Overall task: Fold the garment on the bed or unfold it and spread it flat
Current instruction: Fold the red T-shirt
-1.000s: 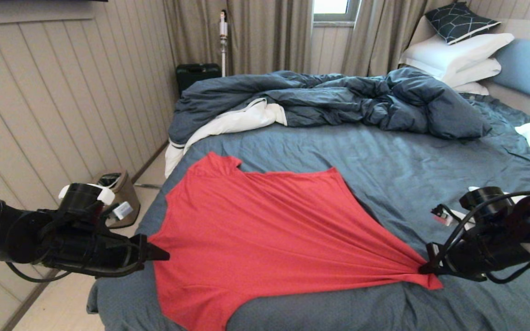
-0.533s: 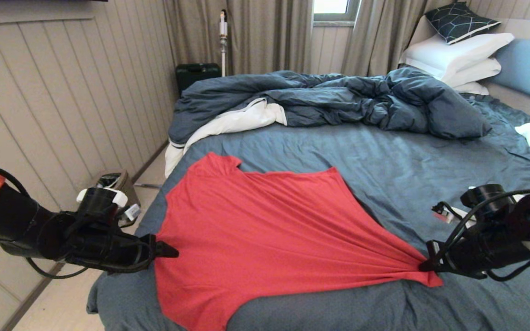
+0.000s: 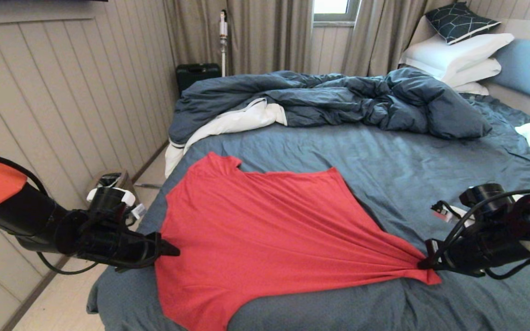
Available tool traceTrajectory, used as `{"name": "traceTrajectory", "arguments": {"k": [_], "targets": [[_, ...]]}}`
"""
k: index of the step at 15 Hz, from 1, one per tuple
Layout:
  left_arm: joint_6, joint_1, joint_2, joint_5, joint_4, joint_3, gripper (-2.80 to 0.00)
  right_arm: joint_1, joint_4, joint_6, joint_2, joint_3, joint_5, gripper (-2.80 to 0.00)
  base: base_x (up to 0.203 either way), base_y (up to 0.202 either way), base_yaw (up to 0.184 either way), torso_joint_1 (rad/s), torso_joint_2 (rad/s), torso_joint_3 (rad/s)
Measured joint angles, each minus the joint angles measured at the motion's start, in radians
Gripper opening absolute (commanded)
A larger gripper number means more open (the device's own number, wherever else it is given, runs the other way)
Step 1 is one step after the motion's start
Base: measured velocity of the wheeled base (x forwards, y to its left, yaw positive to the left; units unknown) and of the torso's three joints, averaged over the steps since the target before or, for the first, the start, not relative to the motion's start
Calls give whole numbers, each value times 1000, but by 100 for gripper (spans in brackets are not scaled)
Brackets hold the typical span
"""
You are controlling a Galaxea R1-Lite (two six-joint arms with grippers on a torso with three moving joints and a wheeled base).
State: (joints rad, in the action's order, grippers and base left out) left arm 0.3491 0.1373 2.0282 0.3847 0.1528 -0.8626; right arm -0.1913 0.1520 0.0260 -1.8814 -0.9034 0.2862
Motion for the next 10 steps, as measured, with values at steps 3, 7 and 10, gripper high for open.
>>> {"name": "traceTrajectory", "arguments": {"k": [3, 7, 10], "targets": [[15, 24, -5, 1, -2, -1, -280, 0, -13, 0, -3, 0, 1, -280, 0, 0, 0, 0, 0, 0], [26, 52, -6, 0, 2, -3, -280, -2, -18, 0, -6, 2, 2, -280, 0, 0, 0, 0, 0, 0], [27, 52, -15, -1, -3, 1, -280, -3, -23, 0, 0, 7, 2, -280, 0, 0, 0, 0, 0, 0]]}}
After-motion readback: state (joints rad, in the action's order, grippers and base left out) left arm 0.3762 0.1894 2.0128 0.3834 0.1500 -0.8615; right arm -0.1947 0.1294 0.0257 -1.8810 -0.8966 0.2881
